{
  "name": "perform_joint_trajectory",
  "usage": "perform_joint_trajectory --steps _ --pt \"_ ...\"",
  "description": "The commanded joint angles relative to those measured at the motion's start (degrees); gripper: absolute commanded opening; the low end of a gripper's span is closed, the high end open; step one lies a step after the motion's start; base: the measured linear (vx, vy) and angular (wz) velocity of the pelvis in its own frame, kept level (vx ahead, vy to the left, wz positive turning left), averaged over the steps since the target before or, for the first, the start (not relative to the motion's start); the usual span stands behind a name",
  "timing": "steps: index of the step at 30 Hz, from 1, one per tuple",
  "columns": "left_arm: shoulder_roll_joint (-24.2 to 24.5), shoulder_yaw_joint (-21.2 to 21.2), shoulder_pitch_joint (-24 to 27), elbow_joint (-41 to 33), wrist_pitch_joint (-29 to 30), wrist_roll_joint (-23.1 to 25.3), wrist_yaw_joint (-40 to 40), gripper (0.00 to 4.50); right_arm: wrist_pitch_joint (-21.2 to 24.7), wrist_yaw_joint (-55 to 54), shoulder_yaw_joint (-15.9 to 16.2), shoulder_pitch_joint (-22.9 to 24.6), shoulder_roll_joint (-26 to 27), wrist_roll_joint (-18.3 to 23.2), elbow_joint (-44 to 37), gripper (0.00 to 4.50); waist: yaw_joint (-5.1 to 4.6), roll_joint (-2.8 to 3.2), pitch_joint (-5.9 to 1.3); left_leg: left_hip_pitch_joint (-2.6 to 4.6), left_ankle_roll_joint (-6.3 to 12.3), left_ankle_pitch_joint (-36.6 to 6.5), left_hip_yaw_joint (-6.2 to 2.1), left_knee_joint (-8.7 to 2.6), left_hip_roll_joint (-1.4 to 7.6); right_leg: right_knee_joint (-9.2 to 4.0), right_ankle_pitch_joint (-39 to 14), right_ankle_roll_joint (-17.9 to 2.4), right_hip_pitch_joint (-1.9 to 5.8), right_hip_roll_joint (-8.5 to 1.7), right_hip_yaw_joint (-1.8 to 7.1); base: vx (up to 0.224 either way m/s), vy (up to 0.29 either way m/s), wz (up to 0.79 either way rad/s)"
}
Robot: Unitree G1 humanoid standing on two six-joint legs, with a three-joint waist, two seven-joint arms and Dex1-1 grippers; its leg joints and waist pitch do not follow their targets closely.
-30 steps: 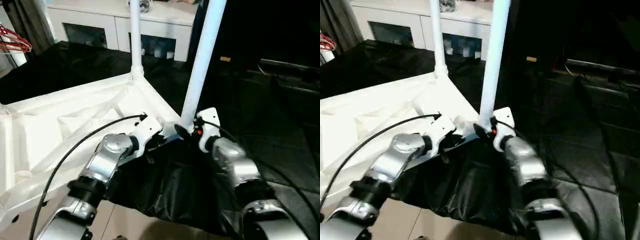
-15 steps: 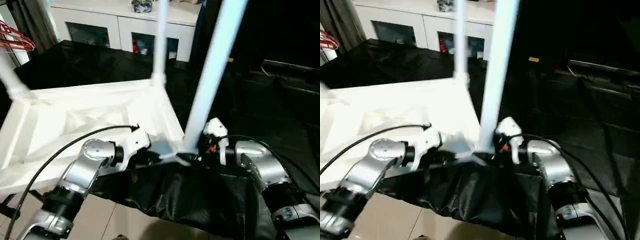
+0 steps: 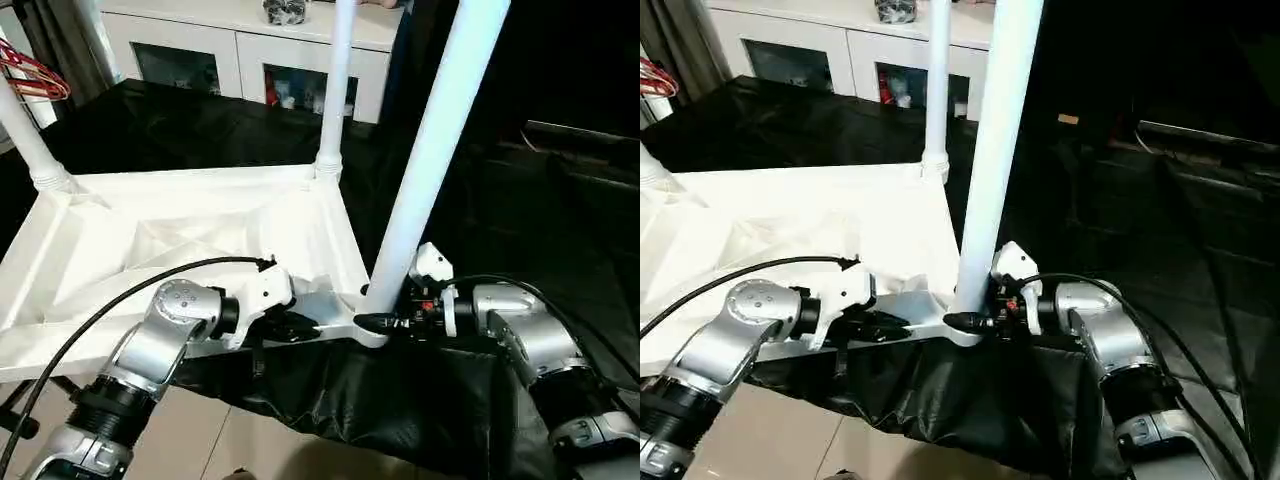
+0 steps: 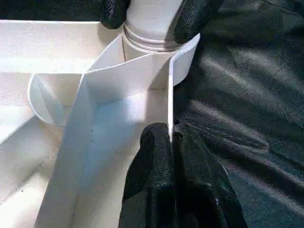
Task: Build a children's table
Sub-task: Rotate leg to tighten
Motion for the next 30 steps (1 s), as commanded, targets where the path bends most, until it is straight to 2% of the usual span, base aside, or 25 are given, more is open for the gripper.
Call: perform_joint_trajectory --steps 1,5,11,12,14,16,17,18,20,22,23,24,26,28,30 --pt "-1.00 0.03 -0.66 -2.24 -0.42 -1.91 1.15 0.00 1.01 1.95 2.44 1.18 0.36 -0.18 -1.49 2.47 0.00 -0.43 -3.93 0.71 3.90 -8.63 -1.46 -3.71 4.08 -4.81 -15.18 -8.93 2.69 -6.31 4.37 0.000 0.000 0.00" --pt "-3.55 0.71 -1.89 0.07 -0.68 -0.23 6.08 0.00 1.69 -1.48 2.26 2.97 2.69 0.23 -1.87 2.45 0.07 -0.45 -3.91 0.77 3.74 -8.87 -1.46 -3.71 4.11 -4.93 -15.86 -8.67 2.64 -6.40 4.39 0.000 0.000 0.00" --pt "-8.77 1.72 -5.72 5.25 0.16 2.93 16.71 0.00 1.88 -16.09 0.16 3.26 9.58 -2.00 1.15 2.43 -0.24 -0.42 -3.33 1.41 1.63 -12.92 -1.63 -4.04 3.99 -6.07 -23.33 -6.93 2.06 -6.52 4.34 0.000 0.000 0.00" --pt "-9.19 1.81 -6.03 5.67 0.39 3.12 17.54 0.00 1.77 -17.57 0.01 3.15 10.12 -2.44 1.59 2.38 -0.42 -0.48 -3.28 1.58 0.82 -14.28 -1.76 -4.05 3.89 -6.29 -25.62 -6.47 2.06 -6.64 4.14 0.000 0.000 0.00" --pt "-11.08 2.10 -7.24 7.19 1.12 3.67 20.50 0.00 1.58 -23.50 -0.71 2.51 12.45 -3.67 3.95 2.28 -0.57 -0.50 -3.29 1.46 0.58 -14.87 -1.89 -4.04 3.91 -6.47 -27.21 -5.54 2.14 -6.82 4.17 0.000 0.000 0.00" --pt "-14.03 2.43 -9.01 9.37 1.95 4.59 24.89 0.00 1.41 -32.83 -2.20 1.20 16.28 -5.13 7.45 2.12 -1.07 -0.44 -2.80 2.10 -0.36 -18.10 -2.01 -4.05 3.66 -7.36 -32.25 -4.47 1.57 -6.91 3.87 0.000 0.000 0.00" --pt "-15.65 2.56 -9.93 10.42 2.24 5.15 27.16 0.00 1.76 -38.05 -3.66 -0.01 18.78 -5.09 9.18 2.12 -1.22 0.08 -2.39 2.42 -0.82 -20.07 -2.23 -4.12 3.53 -7.79 -34.57 -3.73 1.34 -6.94 3.68 0.000 0.000 0.00" --pt "-15.73 2.57 -9.97 10.47 2.26 5.18 27.27 0.00 1.80 -38.32 -3.76 -0.09 18.92 -5.07 9.26 2.12 -1.48 -0.05 -2.33 2.62 -1.12 -21.53 -2.37 -4.19 3.59 -7.99 -35.61 -3.32 1.28 -6.87 3.52 0.000 0.000 0.00" --pt "-17.25 2.70 -10.93 11.54 2.37 5.60 28.95 0.00 2.09 -42.61 -5.93 -2.07 21.78 -4.11 11.35 2.12 -1.59 0.00 -2.68 2.85 -1.30 -22.54 -2.54 -4.28 3.64 -8.10 -34.98 -2.99 1.44 -7.04 3.55 0.000 0.000 0.00" --pt "-17.36 2.46 -11.26 11.86 2.02 5.75 28.74 0.00 0.83 -42.19 -5.98 -2.75 22.43 -4.19 11.35 2.12 -1.53 -0.03 -3.06 1.99 -0.48 -19.40 -2.55 -4.78 3.91 -7.42 -28.84 -3.92 2.19 -7.01 3.87 0.000 0.000 0.00" --pt "-17.10 2.25 -11.32 11.84 1.68 5.88 28.38 0.00 -0.18 -41.69 -5.99 -2.95 22.50 -4.06 11.22 2.12 -1.50 -0.06 -3.07 1.87 -0.26 -18.62 -2.51 -4.88 4.02 -7.20 -27.06 -4.37 2.18 -6.96 4.02 0.000 0.000 0.00" --pt "-16.93 2.11 -11.35 11.81 1.47 5.97 28.14 0.00 -0.87 -41.36 -6.02 -3.09 22.52 -3.94 11.17 2.55 -1.48 -0.04 -3.08 1.81 -0.02 -17.90 -2.38 -4.92 4.15 -6.83 -24.54 -5.31 2.11 -6.94 4.23 0.000 0.000 0.00" --pt "-15.92 2.00 -10.95 11.12 0.62 5.85 26.74 0.00 -0.92 -39.11 -6.22 -2.99 21.96 -3.28 10.32 2.67 -1.27 -0.16 -3.20 1.71 0.62 -16.27 -2.10 -4.81 4.06 -6.43 -21.77 -6.73 2.32 -7.02 4.47 0.000 0.000 0.00" --pt "-14.93 2.05 -10.42 10.48 -0.33 5.69 25.29 0.00 -1.04 -37.05 -6.27 -2.89 21.13 -2.91 9.84 2.77 -1.09 -0.03 -3.39 1.56 1.06 -15.08 -2.02 -4.68 4.06 -6.22 -20.80 -7.15 2.55 -7.10 4.53 0.000 0.000 0.00" --pt "-13.67 2.12 -9.58 9.50 -1.05 5.34 23.65 0.00 -1.72 -34.45 -5.73 -2.60 19.53 -3.13 9.33 3.16 -1.05 -0.15 -3.43 1.27 1.47 -13.64 -1.95 -4.70 4.00 -6.04 -19.35 -7.30 2.77 -7.00 4.51 0.000 0.000 0.00"
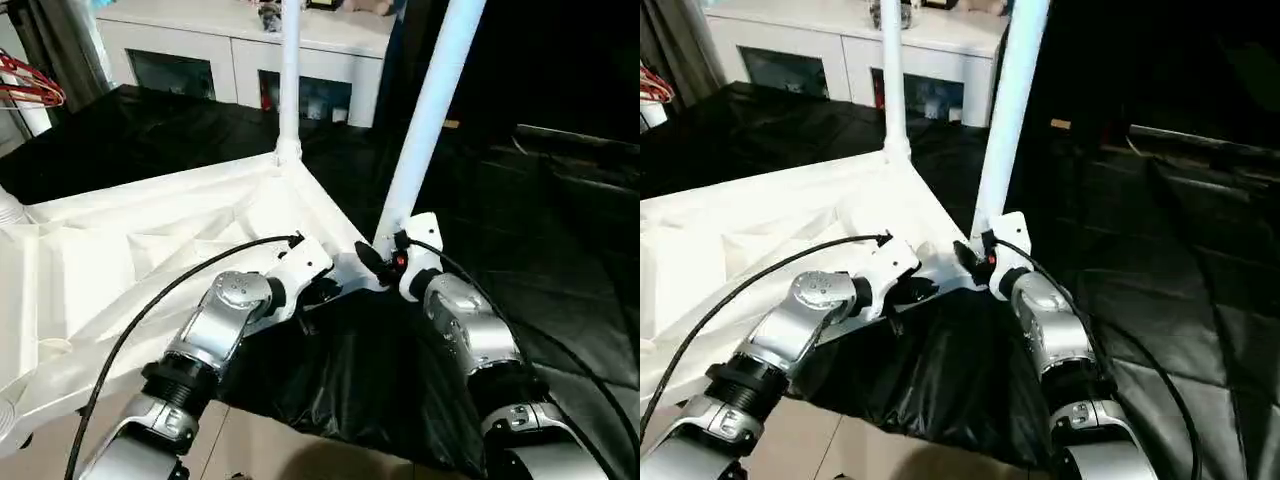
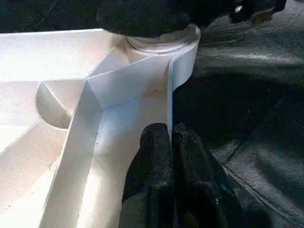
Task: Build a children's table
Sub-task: Rotate leg to tighten
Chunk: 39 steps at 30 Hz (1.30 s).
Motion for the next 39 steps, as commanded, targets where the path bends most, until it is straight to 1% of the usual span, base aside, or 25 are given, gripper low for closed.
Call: perform_joint_trajectory --steps 1,3,4,5,6,7,8,9,10,11,12,13,15,16,17,18,20,21,22,24,26,27,37,38,39 --pt "0.45 0.91 -0.73 -4.06 -4.27 -2.19 -1.34 0.00 0.74 11.17 6.64 2.14 0.40 0.48 -0.45 3.16 0.09 0.20 -3.58 0.33 1.78 -12.84 -1.81 -4.11 4.12 -5.11 -17.72 -7.95 1.87 -7.02 4.67 0.000 0.000 0.00" --pt "0.78 0.85 -0.53 -4.31 -4.43 -2.34 -1.89 0.00 0.59 12.01 6.87 2.24 -0.22 0.35 -0.70 3.23 0.19 0.11 -3.67 0.18 2.46 -10.96 -1.67 -4.04 4.14 -4.76 -14.61 -8.62 1.96 -6.82 4.72 0.000 0.000 0.00" --pt "2.00 0.76 0.40 -5.46 -5.31 -3.27 -4.41 0.00 -0.24 15.04 7.45 2.52 -2.70 0.00 -1.27 3.23 0.23 0.17 -3.83 0.15 2.65 -9.67 -1.68 -4.01 4.17 -4.43 -12.59 -9.29 2.16 -6.78 4.63 0.000 0.000 0.00" --pt "2.30 0.75 0.63 -5.76 -5.51 -3.54 -5.07 0.00 -0.43 15.90 7.54 2.57 -3.34 0.01 -1.38 3.23 0.29 0.21 -3.90 0.10 2.88 -9.30 -1.64 -3.93 4.10 -4.37 -11.99 -9.45 2.24 -6.75 4.55 0.000 0.000 0.00" --pt "3.44 0.69 1.45 -6.94 -5.96 -4.53 -7.58 0.00 -0.47 19.80 7.85 2.83 -5.83 0.53 -2.09 3.23 0.35 0.16 -4.09 -0.01 3.59 -7.53 -1.54 -3.74 4.15 -3.91 -8.65 -10.30 2.37 -6.64 4.59 0.000 0.000 0.00" --pt "3.89 0.65 1.74 -7.42 -6.01 -4.92 -8.56 0.00 -0.24 21.62 7.95 2.95 -6.85 0.93 -2.47 3.23 0.42 0.17 -4.28 -0.06 3.94 -6.69 -1.55 -3.65 4.20 -3.64 -7.12 -10.66 2.49 -6.61 4.57 0.000 0.000 0.00" --pt "3.99 0.64 1.81 -7.52 -6.03 -5.02 -8.77 0.00 -0.16 22.04 7.97 2.98 -7.05 1.03 -2.55 3.23 0.52 0.21 -4.29 -0.01 4.37 -6.03 -1.51 -3.61 4.27 -3.53 -5.86 -11.02 2.38 -6.57 4.58 0.000 0.000 0.00" --pt "5.00 0.58 2.45 -8.54 -6.06 -6.01 -10.87 0.00 0.61 26.56 8.30 3.33 -9.18 2.03 -3.62 3.23 0.52 0.20 -4.38 -0.13 5.08 -5.07 -1.50 -3.51 4.32 -3.21 -3.54 -11.68 2.41 -6.46 4.56 0.000 0.000 0.00" --pt "5.34 0.51 2.62 -8.71 -6.11 -6.17 -11.42 0.00 0.92 27.86 8.42 3.42 -9.83 2.30 -3.99 3.23 0.59 0.18 -4.46 -0.20 5.38 -4.58 -1.52 -3.41 4.28 -3.01 -2.60 -11.96 2.47 -6.40 4.49 0.000 0.000 0.00" --pt "5.96 0.38 2.91 -9.02 -6.20 -6.44 -12.40 0.00 1.38 30.07 8.61 3.55 -10.87 2.72 -4.58 3.23 0.64 0.16 -4.51 -0.34 6.15 -4.05 -1.46 -3.26 4.27 -2.85 -1.13 -12.49 2.45 -6.35 4.43 0.000 0.000 0.00" --pt "6.93 0.10 3.38 -9.51 -6.32 -6.84 -13.90 0.00 1.83 33.09 8.84 3.71 -12.23 3.14 -5.34 3.23 0.76 0.25 -4.20 -0.39 6.37 -5.72 -1.36 -3.31 4.37 -3.09 -2.83 -12.73 2.25 -6.30 4.33 0.000 0.000 0.00" --pt "7.30 0.00 3.56 -9.68 -6.38 -6.96 -14.51 0.00 1.91 34.14 8.92 3.75 -12.67 3.22 -5.55 3.23 0.79 0.28 -4.18 -0.33 6.15 -6.46 -1.31 -3.32 4.37 -3.19 -4.10 -12.59 2.20 -6.31 4.31 0.000 0.000 0.00" --pt "8.05 0.03 3.90 -9.88 -6.52 -7.11 -15.40 0.00 1.91 36.20 9.29 3.74 -13.76 3.32 -5.73 3.23 0.80 0.13 -4.01 -0.24 5.28 -8.14 -1.30 -3.38 4.35 -3.58 -7.90 -12.02 2.10 -6.36 4.33 0.000 0.000 0.00" --pt "8.43 0.07 4.06 -10.05 -6.43 -7.23 -15.86 0.00 1.77 37.04 9.47 3.66 -14.25 3.41 -5.69 2.99 0.78 0.14 -3.96 -0.24 4.97 -8.55 -1.30 -3.39 4.33 -3.70 -9.06 -11.74 2.06 -6.35 4.34 0.000 0.000 0.00" --pt "9.22 0.23 4.39 -10.37 -6.37 -7.40 -16.69 0.00 2.02 38.67 9.72 3.39 -15.17 3.68 -5.50 2.99 0.76 0.09 -3.90 -0.22 4.43 -8.98 -1.35 -3.37 4.28 -3.94 -11.01 -11.11 2.04 -6.47 4.36 0.000 0.000 0.00" --pt "9.49 0.32 4.53 -10.54 -6.32 -7.49 -17.02 0.00 2.17 39.31 9.83 3.33 -15.46 3.78 -5.54 2.92 0.73 -0.16 -3.88 -0.11 3.88 -9.68 -1.38 -3.45 4.40 -4.13 -13.14 -10.56 1.98 -6.42 4.35 0.000 0.000 0.00" --pt "9.94 0.52 4.77 -10.85 -6.23 -7.68 -17.57 0.00 2.40 40.71 10.23 3.29 -16.12 3.96 -5.76 2.79 0.79 0.00 -3.85 -0.04 3.71 -9.78 -1.38 -3.44 4.36 -4.21 -13.82 -10.38 1.88 -6.45 4.38 0.000 0.000 0.00" --pt "10.01 0.56 4.81 -10.90 -6.23 -7.71 -17.65 0.00 2.42 40.99 10.34 3.29 -16.27 3.98 -5.80 2.56 0.76 -0.06 -3.93 -0.11 3.73 -9.32 -1.41 -3.44 4.40 -4.05 -13.17 -10.36 1.90 -6.38 4.39 0.000 0.000 0.00" --pt "10.23 0.64 4.89 -11.00 -6.23 -7.80 -17.86 0.00 2.60 41.57 10.59 3.23 -16.58 4.01 -5.87 2.52 0.75 -0.21 -3.93 -0.15 3.84 -8.98 -1.39 -3.42 4.36 -4.03 -12.76 -10.37 1.91 -6.37 4.39 0.000 0.000 0.00" --pt "10.49 0.64 4.93 -11.05 -6.25 -8.02 -18.16 0.00 2.85 42.41 10.81 3.17 -16.76 3.79 -5.97 2.50 0.81 -0.25 -4.05 -0.25 4.15 -7.71 -1.36 -3.29 4.25 -3.79 -11.29 -10.54 1.97 -6.36 4.41 0.000 0.000 0.00" --pt "10.52 0.67 4.91 -10.97 -6.28 -8.04 -18.24 0.00 2.75 42.71 10.88 3.16 -16.76 3.60 -5.87 2.30 0.81 -0.23 -4.04 -0.26 4.31 -7.60 -1.34 -3.28 4.24 -3.75 -11.15 -10.65 1.95 -6.35 4.37 0.000 0.000 0.00" --pt "10.52 0.69 4.89 -10.91 -6.28 -8.04 -18.27 0.00 2.65 42.90 10.96 3.16 -16.75 3.48 -5.82 2.22 0.81 -0.38 -4.03 -0.30 4.47 -7.37 -1.33 -3.25 4.20 -3.73 -11.18 -10.65 1.97 -6.36 4.36 0.000 0.000 0.00" --pt "10.30 0.79 5.34 -11.20 -5.82 -7.86 -16.86 0.00 2.90 43.36 12.25 3.74 -16.25 3.95 -6.38 2.09 0.80 -0.44 -3.96 -0.26 4.19 -7.97 -1.33 -3.19 4.15 -4.00 -13.40 -9.84 1.86 -6.34 4.34 0.000 0.000 0.00" --pt "10.06 0.86 5.36 -11.12 -5.73 -7.68 -16.17 0.00 3.07 43.08 12.35 4.11 -15.92 4.02 -6.74 2.09 0.64 -1.18 -4.00 -0.29 4.32 -7.87 -1.22 -3.16 4.13 -4.01 -13.50 -9.67 1.89 -6.26 4.35 0.000 0.000 0.00" --pt "8.74 1.17 4.89 -10.38 -5.24 -6.92 -13.26 0.00 4.46 40.22 11.81 5.13 -13.88 4.64 -7.53 2.09 0.69 -1.10 -3.92 -0.30 4.38 -7.46 -1.27 -3.21 4.18 -4.00 -14.13 -9.33 1.83 -6.32 4.37 0.000 0.000 0.00"
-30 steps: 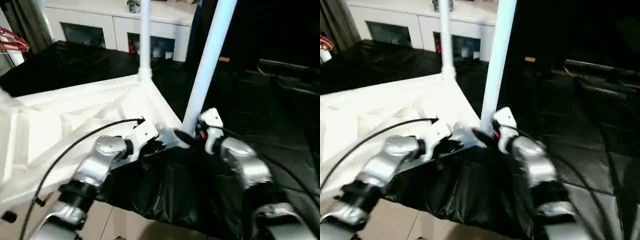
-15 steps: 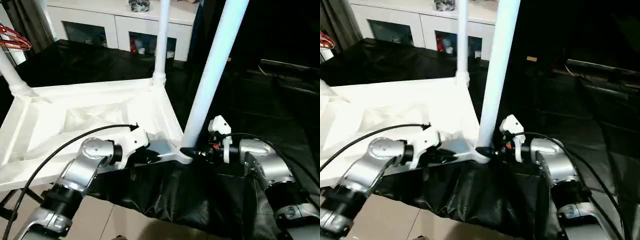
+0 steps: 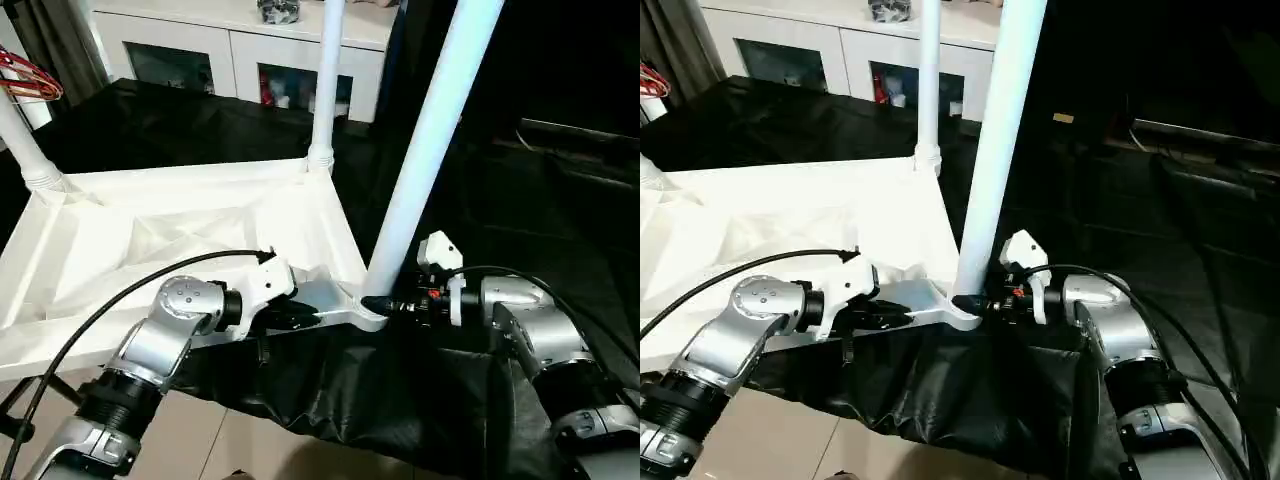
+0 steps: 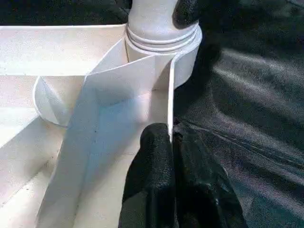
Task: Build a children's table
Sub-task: Rotate leg to tighten
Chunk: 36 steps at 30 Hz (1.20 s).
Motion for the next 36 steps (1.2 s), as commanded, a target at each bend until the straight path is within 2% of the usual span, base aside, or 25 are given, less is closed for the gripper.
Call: perform_joint_trajectory --steps 1,3,4,5,7,8,9,11,12,15,17,18,19,20,21,24,27,30,31,34,36 --pt "-2.18 1.51 -1.30 -1.62 -0.59 -0.99 4.91 0.00 2.83 0.63 2.88 2.20 2.55 0.60 -0.82 2.09 0.00 -0.74 -3.86 0.60 4.32 -7.46 -1.38 -3.53 4.05 -4.62 -14.51 -8.79 2.74 -6.36 4.39 0.000 0.000 0.00" --pt "-3.72 1.51 -2.27 -0.37 -0.18 0.34 8.30 0.00 2.52 -5.34 1.81 2.32 5.42 -0.02 0.43 2.09 -0.12 -0.59 -3.79 0.74 3.73 -8.03 -1.43 -3.65 4.13 -4.79 -15.65 -8.48 2.49 -6.46 4.44 0.000 0.000 0.00" --pt "-4.85 1.53 -2.88 0.34 0.47 0.79 10.03 0.00 2.65 -9.16 1.26 2.23 7.16 -0.57 1.53 2.07 -0.33 -0.98 -3.75 0.78 3.00 -9.25 -1.51 -3.72 4.11 -4.98 -17.44 -8.16 2.54 -6.49 4.34 0.000 0.000 0.00" --pt "-6.21 1.42 -3.78 1.42 1.01 1.59 12.30 0.00 2.26 -13.67 0.70 2.02 9.24 -1.33 3.01 2.05 -0.57 -0.88 -3.53 0.94 2.27 -10.08 -1.45 -3.78 3.99 -5.26 -19.47 -7.80 2.23 -6.48 4.39 0.000 0.000 0.00" --pt "-8.85 1.42 -5.48 3.36 2.25 2.47 15.99 0.00 2.11 -21.73 -0.36 1.43 13.07 -2.44 5.68 2.02 -0.88 -0.85 -3.40 1.21 0.94 -12.37 -1.59 -3.88 3.94 -5.68 -23.30 -7.03 2.10 -6.63 4.37 0.000 0.000 0.00" --pt "-8.85 1.42 -5.48 3.36 2.25 2.47 15.99 0.00 2.11 -21.73 -0.36 1.43 13.07 -2.44 5.68 2.02 -0.94 -0.86 -3.36 1.27 0.64 -12.91 -1.70 -3.92 3.88 -5.88 -24.34 -6.72 2.13 -6.71 4.28 0.000 0.000 0.00" --pt "-10.69 1.56 -6.82 4.80 3.20 2.99 18.59 0.00 2.36 -26.27 -0.63 0.90 15.38 -3.28 6.89 2.02 -1.11 -1.02 -3.32 1.27 0.42 -14.51 -1.81 -3.90 3.77 -6.26 -27.18 -5.42 2.26 -6.89 4.25 0.000 0.000 0.00" --pt "-12.13 1.54 -7.90 5.97 3.70 3.52 20.52 0.00 2.29 -30.43 -1.00 0.18 17.28 -4.03 8.29 2.01 -1.31 -0.90 -3.17 1.67 0.25 -15.29 -1.80 -3.95 3.76 -6.56 -28.18 -5.11 1.79 -6.80 4.31 0.000 0.000 0.00" --pt "-13.89 1.64 -9.38 7.70 4.46 4.56 23.68 0.00 2.76 -37.16 -2.16 -1.40 19.79 -4.77 10.82 2.01 -1.75 -0.89 -3.13 1.85 -0.43 -17.25 -2.04 -3.98 3.65 -6.85 -30.65 -4.61 1.84 -6.88 4.05 0.000 0.000 0.00" --pt "-15.63 1.69 -10.93 9.43 4.71 5.33 26.41 0.00 2.30 -41.29 -2.69 -3.22 22.19 -5.40 12.84 2.01 -1.89 -0.69 -3.29 1.99 -0.97 -18.13 -2.25 -4.09 3.80 -6.73 -29.55 -4.80 1.74 -6.87 4.10 0.000 0.000 0.00" --pt "-15.97 1.33 -11.32 9.72 4.35 5.45 26.19 0.00 1.33 -40.53 -2.33 -3.48 22.76 -5.58 12.69 2.01 -1.75 -0.68 -3.44 1.74 -0.41 -17.21 -2.15 -4.19 3.93 -6.56 -26.69 -5.15 1.94 -6.94 4.33 0.000 0.000 0.00" --pt "-16.15 1.26 -11.50 9.96 4.18 5.69 26.13 0.00 0.63 -40.40 -2.35 -3.58 23.07 -5.91 12.77 2.01 -1.56 -0.75 -3.66 1.46 0.32 -15.04 -1.96 -4.22 3.96 -6.07 -22.66 -5.95 2.22 -6.93 4.55 0.000 0.000 0.00" --pt "-16.31 1.37 -11.54 10.03 4.22 5.62 26.05 0.00 0.47 -39.99 -2.64 -3.61 23.23 -5.65 12.84 2.01 -1.51 -0.72 -3.68 1.38 0.54 -14.28 -1.89 -4.23 3.96 -5.92 -21.37 -6.23 2.30 -6.89 4.60 0.000 0.000 0.00" --pt "-16.31 1.37 -11.54 10.03 4.22 5.62 26.05 0.00 0.47 -39.99 -2.64 -3.61 23.23 -5.65 12.84 2.01 -1.44 -0.73 -3.75 1.36 0.74 -13.53 -1.82 -4.21 3.98 -5.78 -20.06 -6.57 2.35 -6.88 4.64 0.000 0.000 0.00" --pt "-16.15 1.29 -11.42 9.83 4.06 5.50 25.24 0.00 0.29 -38.74 -3.22 -3.44 23.03 -4.57 12.26 2.55 -1.34 -0.65 -3.74 1.32 1.05 -12.54 -1.71 -4.21 3.99 -5.52 -17.80 -7.47 2.44 -6.81 4.69 0.000 0.000 0.00" --pt "-14.97 1.09 -10.51 9.13 3.01 5.16 23.04 0.00 0.33 -35.74 -3.33 -2.92 21.36 -3.87 10.89 2.75 -1.25 -0.59 -3.70 1.30 1.33 -12.55 -1.67 -4.20 3.98 -5.50 -17.47 -7.91 2.57 -6.84 4.68 0.000 0.000 0.00" --pt "-13.29 0.69 -9.14 7.85 1.80 4.67 20.49 0.00 0.08 -32.28 -2.34 -2.37 18.43 -4.38 9.80 3.14 -1.19 -0.42 -3.73 1.33 1.23 -12.86 -1.73 -4.27 4.08 -5.48 -17.39 -8.08 2.65 -6.78 4.63 0.000 0.000 0.00" --pt "-10.74 0.62 -7.29 5.85 0.57 3.57 16.38 0.00 0.64 -22.49 -0.90 -1.26 13.13 -3.38 7.11 3.17 -1.13 -0.51 -3.75 1.09 2.13 -12.31 -1.68 -4.20 4.10 -5.32 -16.05 -8.36 2.90 -6.84 4.70 0.000 0.000 0.00" --pt "-10.74 0.62 -7.29 5.85 0.57 3.57 16.38 0.00 0.64 -22.49 -0.90 -1.26 13.13 -3.38 7.11 3.17 -1.10 -0.60 -3.78 1.02 2.30 -12.05 -1.68 -4.15 4.03 -5.32 -15.94 -8.43 3.03 -6.80 4.62 0.000 0.000 0.00" --pt "-8.37 0.73 -6.03 3.96 -0.49 2.07 11.86 0.00 0.44 -14.52 -0.14 -1.02 8.41 -2.91 5.57 3.17 -1.06 -0.55 -3.71 1.02 2.68 -11.78 -1.62 -4.05 4.01 -5.42 -16.64 -8.65 2.99 -6.77 4.58 0.000 0.000 0.00" --pt "-7.91 0.75 -5.78 3.53 -0.79 1.67 10.84 0.00 0.52 -12.96 -0.11 -1.06 7.56 -2.83 5.43 3.17 -1.11 -0.57 -3.69 0.95 3.04 -11.46 -1.64 -4.05 4.13 -5.27 -15.98 -9.06 2.92 -6.65 4.58 0.000 0.000 0.00"
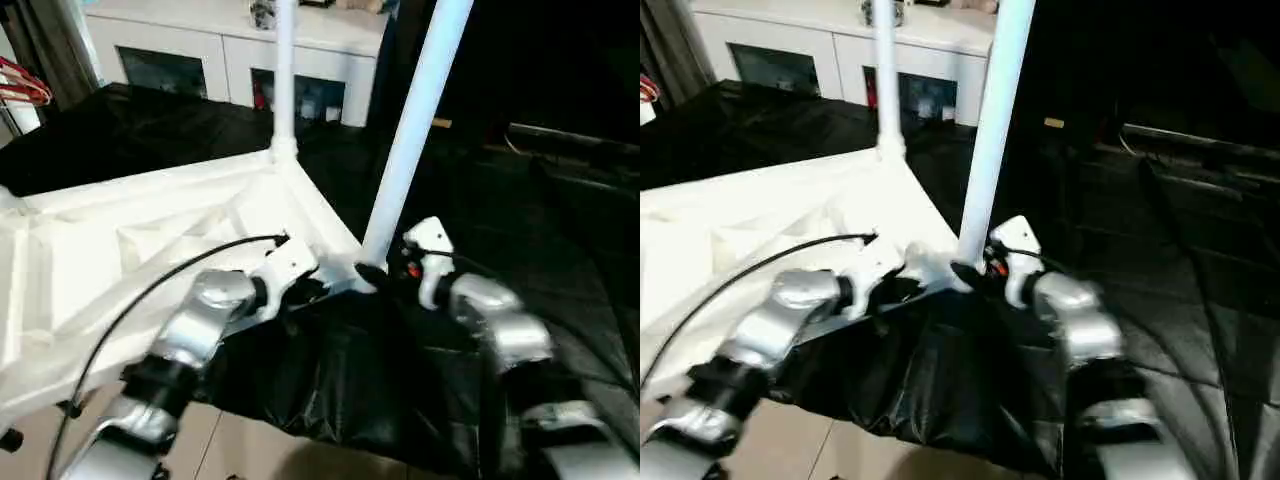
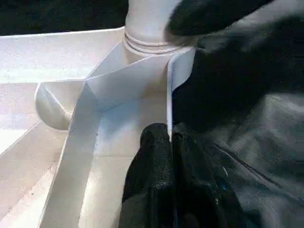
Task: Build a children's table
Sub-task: Rotate leg to tighten
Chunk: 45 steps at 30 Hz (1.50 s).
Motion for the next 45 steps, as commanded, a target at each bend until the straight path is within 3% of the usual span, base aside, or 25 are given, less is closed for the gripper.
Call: perform_joint_trajectory --steps 1,7,9,13,18,27,33,36,39,41,45 --pt "-1.35 -0.23 -1.19 -3.26 -3.23 -3.03 -0.97 0.00 1.20 4.47 4.12 1.32 1.26 0.35 0.07 3.17 0.21 0.01 -3.43 0.30 3.10 -11.48 -1.65 -3.75 4.16 -5.01 -15.83 -9.34 2.35 -6.64 4.56 0.000 0.000 0.00" --pt "2.51 -0.49 1.05 -6.71 -3.76 -5.28 -7.94 0.00 0.56 15.72 6.04 1.79 -4.45 0.91 -1.80 3.17 0.46 -0.04 -3.55 0.14 4.13 -10.16 -1.51 -3.53 4.19 -4.73 -14.20 -9.95 2.42 -6.55 4.51 0.000 0.000 0.00" --pt "3.85 -0.50 2.07 -7.91 -3.72 -6.01 -10.43 0.00 0.51 18.40 6.96 1.94 -5.78 0.68 -2.10 2.84 0.59 -0.04 -3.69 0.14 4.13 -9.36 -1.51 -3.52 4.22 -4.56 -13.47 -10.21 2.47 -6.52 4.43 0.000 0.000 0.00" --pt "4.91 -0.86 2.69 -8.66 -3.53 -6.35 -12.38 0.00 -0.05 19.11 7.47 1.90 -6.22 -0.17 -1.98 2.50 0.87 -0.05 -3.76 0.07 4.34 -8.15 -1.44 -3.42 4.30 -4.14 -10.94 -10.98 2.23 -6.36 4.40 0.000 0.000 0.00" --pt "5.72 -0.94 3.46 -9.67 -3.29 -6.60 -13.19 0.00 0.09 20.43 8.23 2.09 -6.71 0.16 -2.57 2.26 0.91 -0.14 -3.76 0.04 4.02 -8.50 -1.48 -3.42 4.29 -4.18 -11.74 -10.78 2.33 -6.48 4.39 0.000 0.000 0.00" --pt "5.60 -0.82 3.70 -9.96 -3.07 -6.55 -12.97 0.00 0.57 21.23 8.77 2.95 -6.28 0.36 -3.72 2.11 0.96 -0.30 -3.74 0.08 4.11 -8.46 -1.43 -3.38 4.21 -4.33 -12.75 -10.09 2.29 -6.42 4.39 0.000 0.000 0.00" --pt "2.82 -0.82 2.40 -8.26 -2.14 -4.83 -8.00 0.00 3.19 16.18 7.77 4.04 -2.82 1.32 -3.87 2.11 1.01 -0.31 -3.66 0.18 3.52 -8.79 -1.50 -3.51 4.23 -4.50 -13.99 -9.60 2.17 -6.43 4.41 0.000 0.000 0.00" --pt "-1.43 -0.81 -0.42 -4.85 -0.42 -2.31 -0.79 0.00 4.04 3.47 4.99 3.40 3.26 0.42 -0.74 2.11 0.49 -0.33 -3.38 0.50 1.47 -12.15 -1.65 -3.67 4.19 -5.13 -18.97 -8.61 1.80 -6.54 4.41 0.000 0.000 0.00" --pt "-5.13 -0.44 -3.06 -1.72 1.81 -0.82 5.37 0.00 4.26 -4.55 4.19 3.22 8.09 -0.40 0.69 2.09 0.06 -0.22 -3.23 0.88 -0.11 -14.86 -1.85 -3.78 4.06 -5.63 -22.79 -7.58 1.45 -6.59 4.34 0.000 0.000 0.00" --pt "-6.93 -0.40 -4.06 -0.69 2.66 -0.53 7.50 0.00 4.40 -7.18 4.29 3.26 10.49 -0.54 0.53 2.09 -0.16 -0.29 -3.10 1.04 -0.13 -16.90 -1.99 -3.76 3.96 -6.14 -25.94 -6.66 1.48 -6.88 4.29 0.000 0.000 0.00" --pt "-10.01 -0.22 -5.67 1.20 3.92 0.47 11.86 0.00 4.65 -13.12 3.65 2.04 14.78 -0.77 1.66 2.09 -0.28 -0.15 -3.17 1.15 -0.15 -17.39 -2.15 -3.91 3.98 -6.29 -26.71 -6.11 1.43 -6.83 4.30 0.000 0.000 0.00"
